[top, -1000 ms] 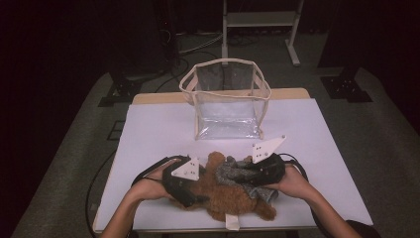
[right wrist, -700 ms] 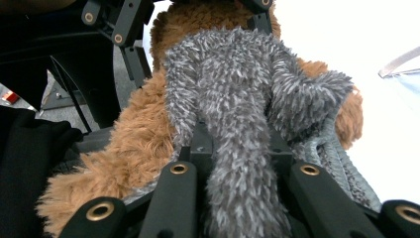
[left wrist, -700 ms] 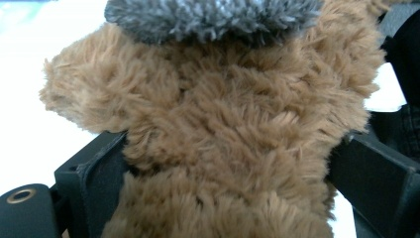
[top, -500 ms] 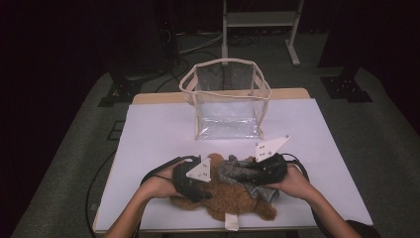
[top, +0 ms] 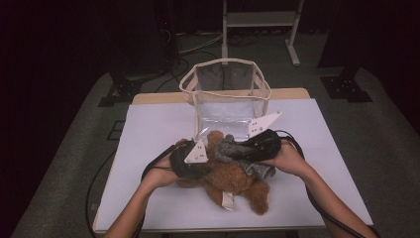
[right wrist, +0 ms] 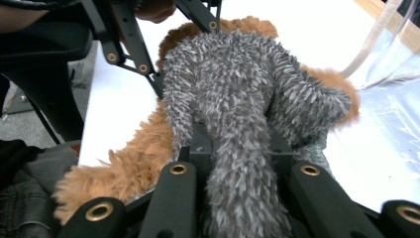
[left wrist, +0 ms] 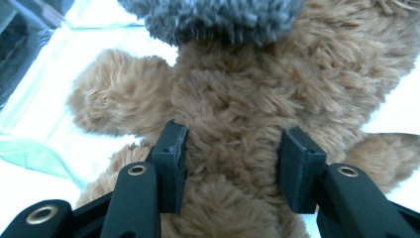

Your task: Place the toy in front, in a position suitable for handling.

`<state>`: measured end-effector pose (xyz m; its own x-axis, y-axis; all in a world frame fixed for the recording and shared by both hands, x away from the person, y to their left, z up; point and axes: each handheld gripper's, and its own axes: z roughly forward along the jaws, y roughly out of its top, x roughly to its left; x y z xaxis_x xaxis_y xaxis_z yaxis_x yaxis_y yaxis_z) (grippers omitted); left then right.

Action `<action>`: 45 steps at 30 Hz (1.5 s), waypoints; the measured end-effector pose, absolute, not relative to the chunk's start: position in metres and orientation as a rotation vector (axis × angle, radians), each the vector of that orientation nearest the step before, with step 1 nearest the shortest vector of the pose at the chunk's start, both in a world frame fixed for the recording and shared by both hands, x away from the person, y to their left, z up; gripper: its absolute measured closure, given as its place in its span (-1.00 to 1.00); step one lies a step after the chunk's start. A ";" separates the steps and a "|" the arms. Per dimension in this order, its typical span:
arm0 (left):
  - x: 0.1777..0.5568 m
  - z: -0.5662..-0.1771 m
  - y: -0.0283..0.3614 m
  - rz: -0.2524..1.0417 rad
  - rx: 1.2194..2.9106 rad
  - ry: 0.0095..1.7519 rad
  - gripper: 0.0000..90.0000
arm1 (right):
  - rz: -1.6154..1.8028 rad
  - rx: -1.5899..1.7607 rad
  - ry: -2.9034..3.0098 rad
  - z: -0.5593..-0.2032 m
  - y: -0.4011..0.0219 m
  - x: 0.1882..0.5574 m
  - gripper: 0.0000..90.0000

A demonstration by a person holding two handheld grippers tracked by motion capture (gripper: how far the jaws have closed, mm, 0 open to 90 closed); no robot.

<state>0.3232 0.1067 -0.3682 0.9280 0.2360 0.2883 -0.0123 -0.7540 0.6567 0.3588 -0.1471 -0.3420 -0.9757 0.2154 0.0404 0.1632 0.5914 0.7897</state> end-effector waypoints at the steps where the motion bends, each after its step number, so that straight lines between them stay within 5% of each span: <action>1: 0.322 -0.369 0.107 0.459 2.392 0.149 0.14 | 1.351 0.328 2.759 -0.344 -0.146 0.360 0.61; 13: 0.309 -0.365 0.109 0.287 2.409 0.085 -0.45 | 1.383 0.226 2.794 -0.374 -0.143 0.316 0.63; 31: 0.281 -0.369 0.125 0.231 2.429 0.026 -0.25 | 1.439 0.272 2.742 -0.371 -0.167 0.309 0.60; 45: 0.297 -0.360 0.122 0.179 2.400 0.054 -0.72 | 1.448 0.224 2.737 -0.381 -0.166 0.291 0.61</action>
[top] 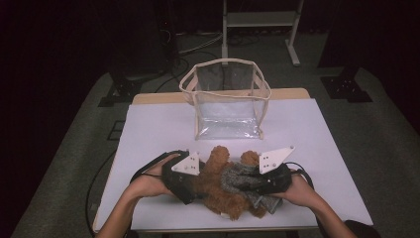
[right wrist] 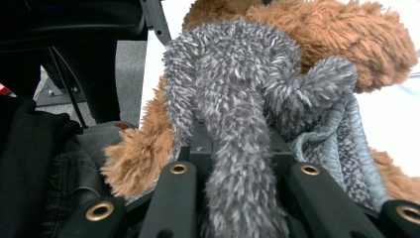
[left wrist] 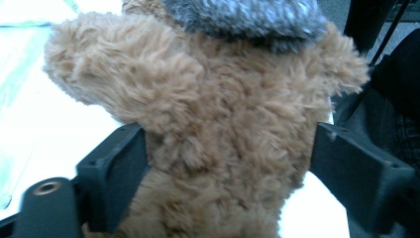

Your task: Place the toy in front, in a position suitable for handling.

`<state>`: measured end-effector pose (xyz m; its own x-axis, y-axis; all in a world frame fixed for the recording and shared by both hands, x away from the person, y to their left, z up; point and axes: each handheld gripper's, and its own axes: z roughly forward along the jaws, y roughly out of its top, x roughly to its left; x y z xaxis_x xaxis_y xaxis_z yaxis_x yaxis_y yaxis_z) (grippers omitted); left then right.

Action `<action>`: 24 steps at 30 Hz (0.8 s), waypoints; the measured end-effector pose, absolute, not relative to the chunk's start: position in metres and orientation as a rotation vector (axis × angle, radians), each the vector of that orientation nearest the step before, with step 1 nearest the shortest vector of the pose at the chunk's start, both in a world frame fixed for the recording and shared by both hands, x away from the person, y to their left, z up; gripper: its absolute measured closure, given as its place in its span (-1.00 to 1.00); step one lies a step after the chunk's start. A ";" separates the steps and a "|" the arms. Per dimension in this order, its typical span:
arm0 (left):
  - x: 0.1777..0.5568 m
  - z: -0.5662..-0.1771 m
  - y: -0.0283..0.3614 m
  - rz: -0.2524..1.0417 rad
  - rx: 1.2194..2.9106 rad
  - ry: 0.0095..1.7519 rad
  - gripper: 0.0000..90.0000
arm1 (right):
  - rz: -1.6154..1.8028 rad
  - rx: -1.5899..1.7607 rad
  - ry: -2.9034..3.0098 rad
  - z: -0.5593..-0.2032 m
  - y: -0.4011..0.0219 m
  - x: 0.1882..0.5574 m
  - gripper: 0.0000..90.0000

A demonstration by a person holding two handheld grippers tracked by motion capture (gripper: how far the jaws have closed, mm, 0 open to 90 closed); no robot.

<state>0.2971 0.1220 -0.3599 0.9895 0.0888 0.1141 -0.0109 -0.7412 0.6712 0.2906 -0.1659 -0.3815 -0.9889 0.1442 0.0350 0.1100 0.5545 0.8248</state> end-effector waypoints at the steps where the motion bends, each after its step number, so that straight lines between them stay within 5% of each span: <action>1: 0.298 -0.361 0.121 0.172 2.401 0.060 -0.74 | 1.446 0.219 2.739 -0.381 -0.166 0.290 0.61; 11: 0.307 -0.372 0.095 0.155 2.495 0.036 -0.89 | 1.432 0.194 2.745 -0.381 -0.162 0.289 0.61; 17: 0.303 -0.367 0.099 0.224 2.428 -0.030 -0.03 | 1.449 0.231 2.723 -0.379 -0.166 0.295 0.60; 24: 0.306 -0.358 0.105 0.350 2.340 0.086 0.14 | 1.411 0.255 2.688 -0.359 -0.166 0.316 0.60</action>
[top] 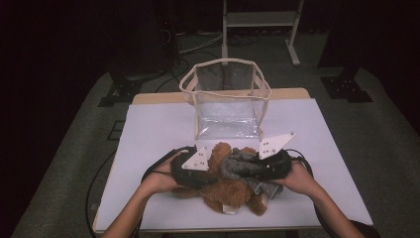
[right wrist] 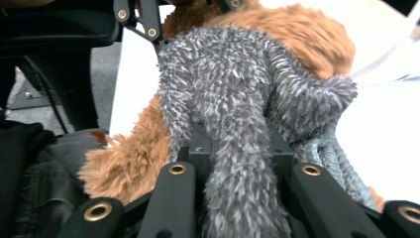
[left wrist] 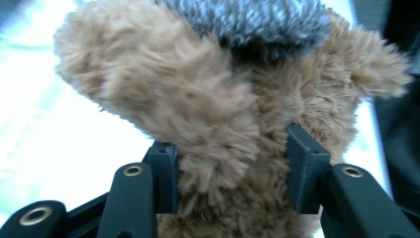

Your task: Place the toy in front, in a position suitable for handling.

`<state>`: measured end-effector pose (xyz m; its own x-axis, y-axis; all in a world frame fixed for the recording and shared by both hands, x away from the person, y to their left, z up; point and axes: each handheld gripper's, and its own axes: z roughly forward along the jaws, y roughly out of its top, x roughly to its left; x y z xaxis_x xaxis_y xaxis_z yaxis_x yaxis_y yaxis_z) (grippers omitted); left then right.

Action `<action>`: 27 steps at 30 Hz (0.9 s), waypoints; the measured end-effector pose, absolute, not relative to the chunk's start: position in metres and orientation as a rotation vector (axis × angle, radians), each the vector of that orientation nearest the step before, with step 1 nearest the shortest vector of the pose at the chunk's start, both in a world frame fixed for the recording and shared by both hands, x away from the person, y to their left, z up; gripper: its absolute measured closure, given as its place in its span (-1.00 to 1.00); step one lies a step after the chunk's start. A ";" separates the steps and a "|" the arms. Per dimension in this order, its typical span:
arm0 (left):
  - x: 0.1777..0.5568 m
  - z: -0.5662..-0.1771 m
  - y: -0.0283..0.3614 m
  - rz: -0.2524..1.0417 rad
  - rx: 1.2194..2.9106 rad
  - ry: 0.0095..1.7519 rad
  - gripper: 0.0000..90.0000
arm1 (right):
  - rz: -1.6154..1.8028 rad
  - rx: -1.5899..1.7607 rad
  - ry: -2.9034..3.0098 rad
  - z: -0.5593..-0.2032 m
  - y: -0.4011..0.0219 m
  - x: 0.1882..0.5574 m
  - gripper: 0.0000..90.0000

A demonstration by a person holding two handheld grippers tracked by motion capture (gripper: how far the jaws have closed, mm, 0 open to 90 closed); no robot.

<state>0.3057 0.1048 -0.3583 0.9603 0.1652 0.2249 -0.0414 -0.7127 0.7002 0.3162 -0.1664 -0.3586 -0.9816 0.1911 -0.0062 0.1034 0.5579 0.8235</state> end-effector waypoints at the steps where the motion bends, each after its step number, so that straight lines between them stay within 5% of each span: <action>1: 0.308 -0.356 0.106 0.366 2.323 0.104 0.15 | 1.409 0.252 2.687 -0.355 -0.165 0.319 0.60; 5: 0.314 -0.344 0.110 0.445 2.215 0.192 0.45 | 1.372 0.231 2.690 -0.342 -0.158 0.330 0.60; 17: 0.323 -0.364 0.110 0.307 2.350 0.159 -0.39 | 1.471 0.299 2.773 -0.383 -0.156 0.324 0.63; 27: 0.314 -0.374 0.111 0.202 2.395 0.121 -0.15 | 1.412 0.294 2.705 -0.354 -0.157 0.331 0.62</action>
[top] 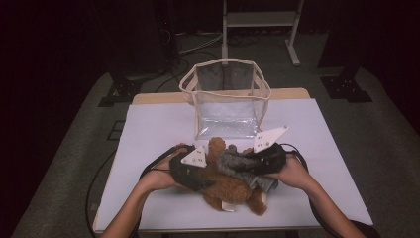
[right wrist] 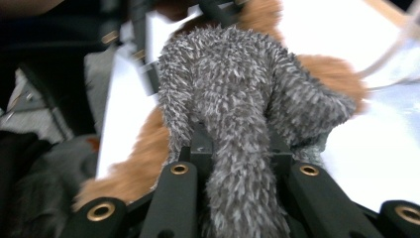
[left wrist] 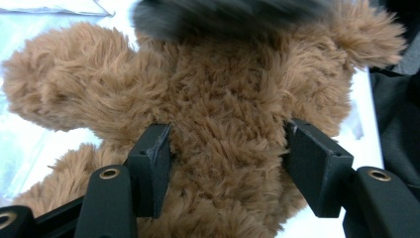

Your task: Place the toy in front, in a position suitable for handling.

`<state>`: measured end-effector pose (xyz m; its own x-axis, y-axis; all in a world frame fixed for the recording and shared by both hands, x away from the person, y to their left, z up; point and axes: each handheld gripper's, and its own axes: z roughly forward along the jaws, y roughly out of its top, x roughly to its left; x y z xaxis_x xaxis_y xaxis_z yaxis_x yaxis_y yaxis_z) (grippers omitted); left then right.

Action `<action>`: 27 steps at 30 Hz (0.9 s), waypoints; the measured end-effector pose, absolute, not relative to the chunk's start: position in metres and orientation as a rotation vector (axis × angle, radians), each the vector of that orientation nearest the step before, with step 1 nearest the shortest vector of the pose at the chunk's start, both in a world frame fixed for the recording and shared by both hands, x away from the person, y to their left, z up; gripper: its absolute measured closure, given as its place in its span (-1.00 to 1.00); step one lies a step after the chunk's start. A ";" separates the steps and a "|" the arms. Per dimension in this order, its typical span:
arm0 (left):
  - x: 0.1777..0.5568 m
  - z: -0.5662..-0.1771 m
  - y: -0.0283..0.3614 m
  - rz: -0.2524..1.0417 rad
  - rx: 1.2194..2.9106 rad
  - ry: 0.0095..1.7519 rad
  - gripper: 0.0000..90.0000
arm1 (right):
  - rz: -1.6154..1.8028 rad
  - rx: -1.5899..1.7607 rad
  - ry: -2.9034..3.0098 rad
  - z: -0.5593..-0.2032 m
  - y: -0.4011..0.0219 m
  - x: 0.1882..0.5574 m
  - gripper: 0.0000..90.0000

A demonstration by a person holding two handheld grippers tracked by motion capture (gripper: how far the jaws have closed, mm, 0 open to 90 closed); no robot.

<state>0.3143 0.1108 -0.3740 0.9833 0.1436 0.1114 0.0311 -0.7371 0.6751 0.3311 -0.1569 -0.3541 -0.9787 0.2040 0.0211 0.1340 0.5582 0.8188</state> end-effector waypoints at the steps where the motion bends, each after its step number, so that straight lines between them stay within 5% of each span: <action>1: 0.313 -0.374 0.111 0.208 2.400 0.115 -0.15 | 1.418 0.323 2.698 -0.353 -0.157 0.336 0.62; 6: 0.311 -0.374 0.115 0.200 2.407 0.095 -0.17 | 1.399 0.393 2.768 -0.371 -0.148 0.345 0.62; 18: 0.323 -0.360 0.114 0.133 2.426 0.111 -0.75 | 1.423 0.252 2.761 -0.378 -0.142 0.312 0.63; 27: 0.317 -0.369 0.098 0.049 2.530 -0.013 -0.93 | 1.413 0.104 2.788 -0.377 -0.133 0.289 0.63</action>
